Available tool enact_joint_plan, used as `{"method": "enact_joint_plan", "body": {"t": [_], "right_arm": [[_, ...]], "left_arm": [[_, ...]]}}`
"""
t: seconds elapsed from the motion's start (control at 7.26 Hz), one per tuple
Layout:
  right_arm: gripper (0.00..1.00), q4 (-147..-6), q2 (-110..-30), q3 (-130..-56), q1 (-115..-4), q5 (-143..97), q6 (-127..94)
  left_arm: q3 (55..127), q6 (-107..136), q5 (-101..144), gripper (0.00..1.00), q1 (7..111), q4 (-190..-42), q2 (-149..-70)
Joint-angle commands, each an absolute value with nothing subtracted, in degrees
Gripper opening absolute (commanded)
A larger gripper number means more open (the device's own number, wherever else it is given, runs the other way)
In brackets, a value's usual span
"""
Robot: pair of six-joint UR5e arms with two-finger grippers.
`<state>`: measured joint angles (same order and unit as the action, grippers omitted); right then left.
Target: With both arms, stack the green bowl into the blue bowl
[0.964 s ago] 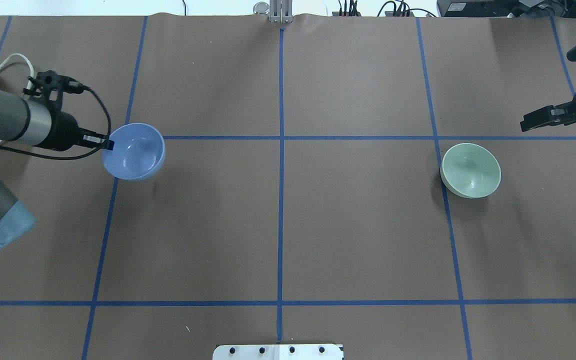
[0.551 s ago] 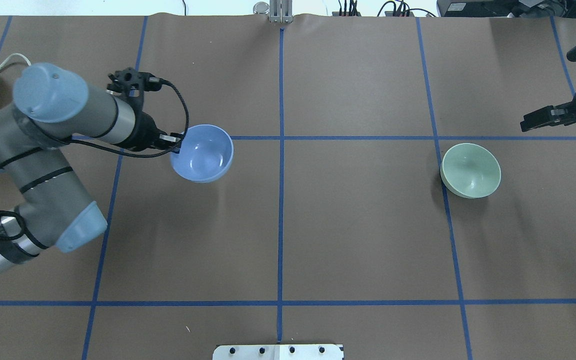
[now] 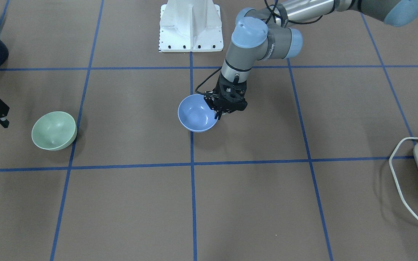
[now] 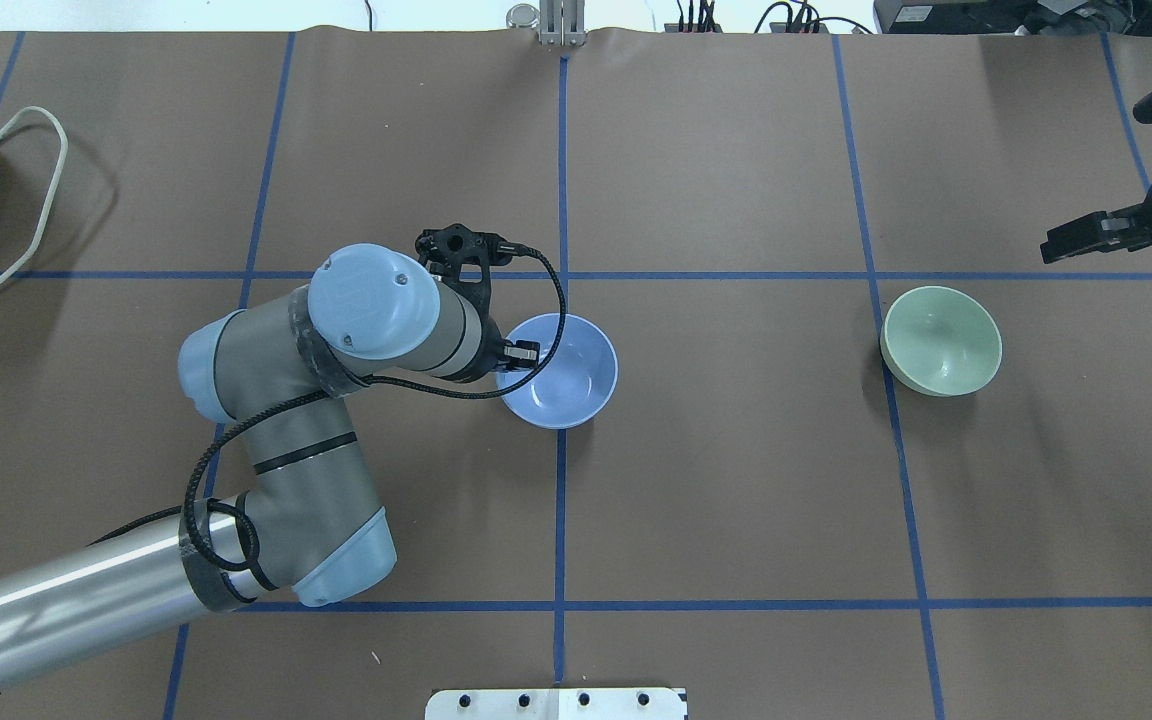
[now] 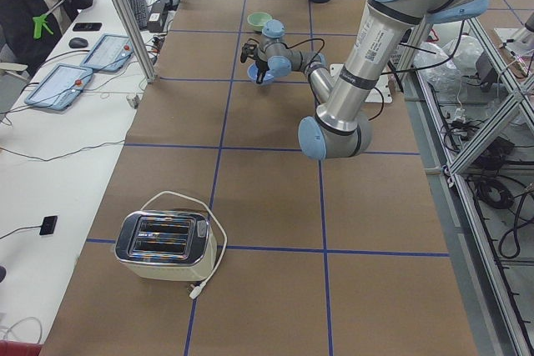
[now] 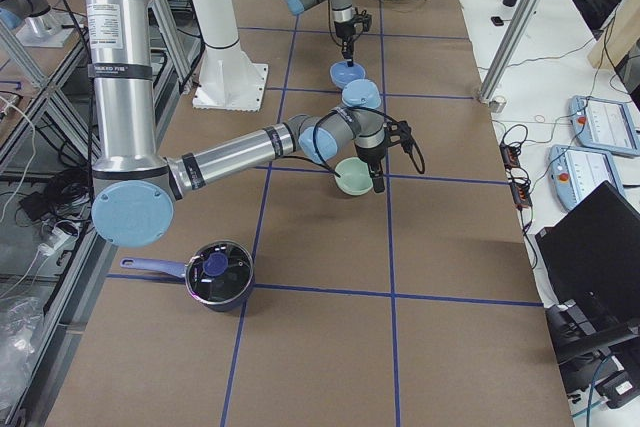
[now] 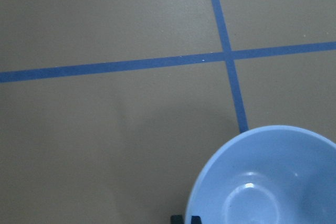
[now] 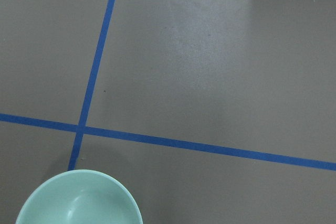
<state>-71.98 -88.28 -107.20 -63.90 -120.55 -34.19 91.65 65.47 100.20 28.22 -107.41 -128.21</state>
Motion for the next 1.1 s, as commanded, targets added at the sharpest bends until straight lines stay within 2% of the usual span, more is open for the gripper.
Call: {"method": "enact_joint_plan", "body": {"t": [0.0, 0.14, 0.28, 0.41, 0.55, 0.83, 0.96], "right_arm": [[1.00, -72.0, -88.2, -107.1, -63.9, -120.6, -34.2], [1.00, -72.0, -88.2, -107.1, -63.9, -120.6, -34.2], [1.00, -72.0, -88.2, -107.1, -63.9, -120.6, -34.2], [1.00, -72.0, -88.2, -107.0, -63.9, -120.6, -34.2], [1.00, -72.0, -88.2, -107.0, -63.9, -120.6, -34.2], [1.00, -72.0, -88.2, -106.9, -63.9, -120.6, -34.0], [1.00, -72.0, -88.3, -106.8, -63.9, -120.7, -33.6]], "left_arm": [[90.8, 65.7, 98.5, 0.00, 27.2, -107.3, -128.8], [90.5, 65.7, 98.4, 0.12, 27.2, -107.4, -128.8], [90.4, 65.6, 98.1, 0.34, 27.2, -107.4, -128.8], [90.4, 65.4, 97.6, 0.83, 27.2, -107.4, -128.7], [91.2, 65.0, 95.7, 0.98, 27.3, -107.4, -128.4], [95.9, 61.1, 101.3, 0.99, 32.0, -102.3, -128.1], [101.5, 54.6, 104.6, 0.99, 35.4, -96.2, -124.2]]}}
